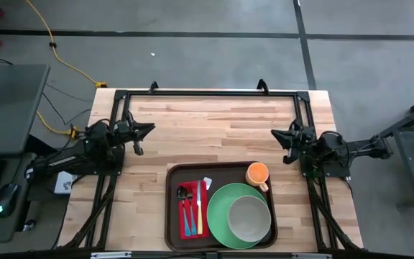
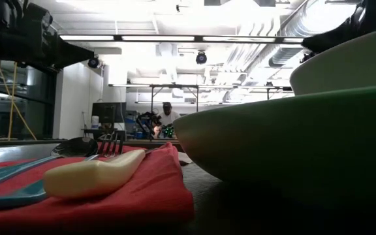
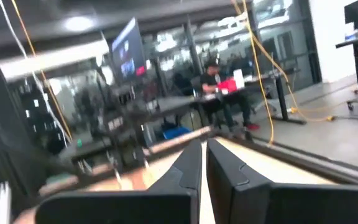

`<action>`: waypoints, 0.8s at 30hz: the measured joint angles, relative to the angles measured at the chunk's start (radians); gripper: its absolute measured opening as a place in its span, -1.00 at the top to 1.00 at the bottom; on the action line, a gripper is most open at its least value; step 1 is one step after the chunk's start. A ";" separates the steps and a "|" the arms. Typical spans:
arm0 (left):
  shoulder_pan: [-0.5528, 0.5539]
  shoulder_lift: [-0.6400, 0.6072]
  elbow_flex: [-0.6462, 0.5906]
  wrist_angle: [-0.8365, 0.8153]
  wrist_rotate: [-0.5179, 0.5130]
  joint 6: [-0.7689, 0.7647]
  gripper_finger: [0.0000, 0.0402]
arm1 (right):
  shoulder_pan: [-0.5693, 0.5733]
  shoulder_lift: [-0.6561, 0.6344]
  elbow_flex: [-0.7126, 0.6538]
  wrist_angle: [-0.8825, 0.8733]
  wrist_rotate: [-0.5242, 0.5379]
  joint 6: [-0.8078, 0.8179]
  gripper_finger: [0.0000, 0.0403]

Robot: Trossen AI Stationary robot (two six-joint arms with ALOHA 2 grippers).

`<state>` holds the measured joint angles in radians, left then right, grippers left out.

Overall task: Set up tray
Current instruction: Return to Home Position

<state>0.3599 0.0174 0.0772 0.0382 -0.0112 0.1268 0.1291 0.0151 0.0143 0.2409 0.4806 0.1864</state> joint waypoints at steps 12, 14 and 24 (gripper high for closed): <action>0.000 0.000 -0.001 -0.044 0.000 0.000 0.67 | 0.000 -0.001 0.002 0.033 0.061 0.168 1.00; 0.000 0.000 -0.001 -0.044 0.000 0.000 0.67 | 0.000 0.000 0.002 0.027 0.066 0.167 1.00; 0.000 0.000 -0.001 -0.048 0.000 0.000 0.67 | 0.000 -0.001 0.002 0.031 0.068 0.165 1.00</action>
<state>0.3599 0.0170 0.0765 -0.0101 -0.0113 0.1265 0.1291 0.0143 0.0162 0.2714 0.5484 0.3511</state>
